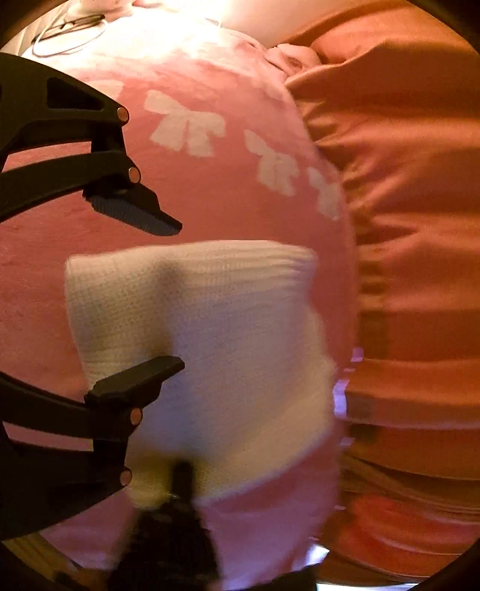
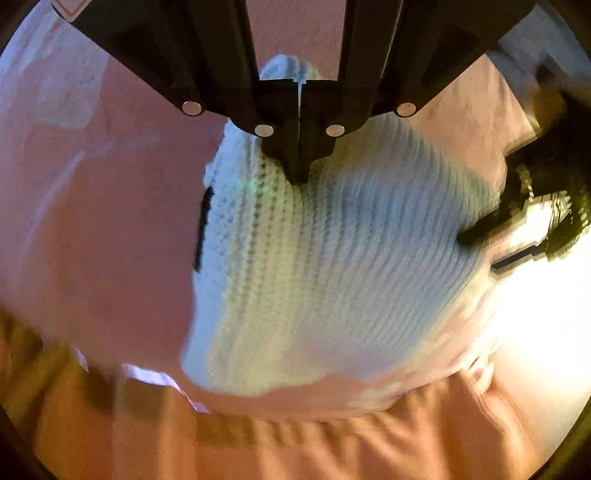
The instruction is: Fold small clothes
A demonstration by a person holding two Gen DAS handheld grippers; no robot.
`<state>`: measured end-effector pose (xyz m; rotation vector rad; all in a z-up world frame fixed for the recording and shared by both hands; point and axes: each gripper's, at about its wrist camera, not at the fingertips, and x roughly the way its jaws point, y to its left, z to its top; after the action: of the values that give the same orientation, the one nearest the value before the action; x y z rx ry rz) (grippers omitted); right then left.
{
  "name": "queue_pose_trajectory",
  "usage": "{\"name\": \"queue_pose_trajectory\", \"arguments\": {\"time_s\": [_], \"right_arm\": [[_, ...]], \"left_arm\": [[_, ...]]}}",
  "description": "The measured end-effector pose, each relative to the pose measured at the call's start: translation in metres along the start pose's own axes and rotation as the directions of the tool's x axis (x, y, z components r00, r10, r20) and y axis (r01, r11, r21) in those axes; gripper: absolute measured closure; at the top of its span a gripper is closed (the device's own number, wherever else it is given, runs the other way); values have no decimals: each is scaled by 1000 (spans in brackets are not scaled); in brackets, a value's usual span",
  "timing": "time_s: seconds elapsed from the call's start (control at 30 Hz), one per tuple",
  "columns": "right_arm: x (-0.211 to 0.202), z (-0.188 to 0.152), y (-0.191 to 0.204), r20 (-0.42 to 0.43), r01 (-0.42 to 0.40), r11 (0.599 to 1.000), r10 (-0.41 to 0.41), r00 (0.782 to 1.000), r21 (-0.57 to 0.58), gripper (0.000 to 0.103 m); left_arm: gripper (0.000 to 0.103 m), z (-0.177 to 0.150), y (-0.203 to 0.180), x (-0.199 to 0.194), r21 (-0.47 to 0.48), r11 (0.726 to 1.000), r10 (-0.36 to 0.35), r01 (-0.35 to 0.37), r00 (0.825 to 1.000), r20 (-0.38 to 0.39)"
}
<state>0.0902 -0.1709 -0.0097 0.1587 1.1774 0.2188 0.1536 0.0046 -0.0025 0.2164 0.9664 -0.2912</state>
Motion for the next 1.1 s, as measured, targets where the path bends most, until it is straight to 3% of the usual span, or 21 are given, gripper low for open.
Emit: {"name": "queue_pose_trajectory", "arguments": {"time_s": [0.07, 0.13, 0.23, 0.27, 0.33, 0.37, 0.4, 0.43, 0.57, 0.63, 0.7, 0.77, 0.9, 1.0, 1.1], "right_arm": [[-15, 5, -8, 18, -78, 995, 77, 997, 62, 103], [-33, 15, -8, 93, -73, 995, 67, 993, 71, 98], [-46, 48, -19, 202, -13, 992, -13, 979, 124, 62], [-42, 59, -21, 203, -6, 991, -21, 979, 134, 53], [-22, 77, -28, 158, 14, 988, -38, 987, 151, 52], [-6, 83, -32, 123, 13, 988, -33, 992, 156, 58], [9, 87, -36, 92, 9, 987, -24, 995, 159, 68], [14, 85, -39, 79, -1, 987, -12, 997, 160, 87], [4, 103, -30, 186, -17, 991, -8, 982, 130, 88], [21, 104, -29, 138, 67, 992, -81, 987, 103, 86], [38, 100, -39, 95, 62, 989, -75, 993, 135, 84], [22, 97, -38, 111, 48, 987, -65, 992, 153, 82], [-47, 63, -8, 219, 30, 998, -41, 975, 52, 82], [-47, 29, 4, 137, 23, 1000, -23, 990, 1, 84], [-14, 2, 1, 11, 123, 991, -122, 992, -46, 85]], "left_arm": [[35, -8, -3, 9, 9, 1000, 18, -18, 1000, -19], [35, -10, -5, 7, 21, 999, 31, -31, 1000, -2], [35, -10, -4, 3, 11, 1000, 27, -27, 1000, -3], [35, -9, -3, 5, 3, 1000, 22, -22, 1000, -10], [33, -9, -1, 7, -13, 1000, 16, -17, 1000, -18], [31, -8, -1, 8, -17, 1000, 18, -18, 1000, -18], [30, -8, -2, 7, -17, 1000, 19, -20, 1000, -18], [30, -8, -2, 7, -17, 1000, 21, -21, 1000, -19], [29, -5, 0, 7, -33, 999, 6, -6, 1000, -16], [27, -5, 1, 7, -40, 999, 0, -1, 1000, -16], [25, -5, 2, 10, -37, 999, -4, 3, 1000, -20], [25, -7, 0, 10, -27, 1000, -4, 3, 1000, -20], [25, -11, 1, 8, -15, 1000, -2, 2, 1000, -17], [25, -12, 2, 8, -23, 1000, -5, 4, 1000, -26], [25, -12, 0, 8, -20, 1000, 9, -9, 1000, -26]]}}
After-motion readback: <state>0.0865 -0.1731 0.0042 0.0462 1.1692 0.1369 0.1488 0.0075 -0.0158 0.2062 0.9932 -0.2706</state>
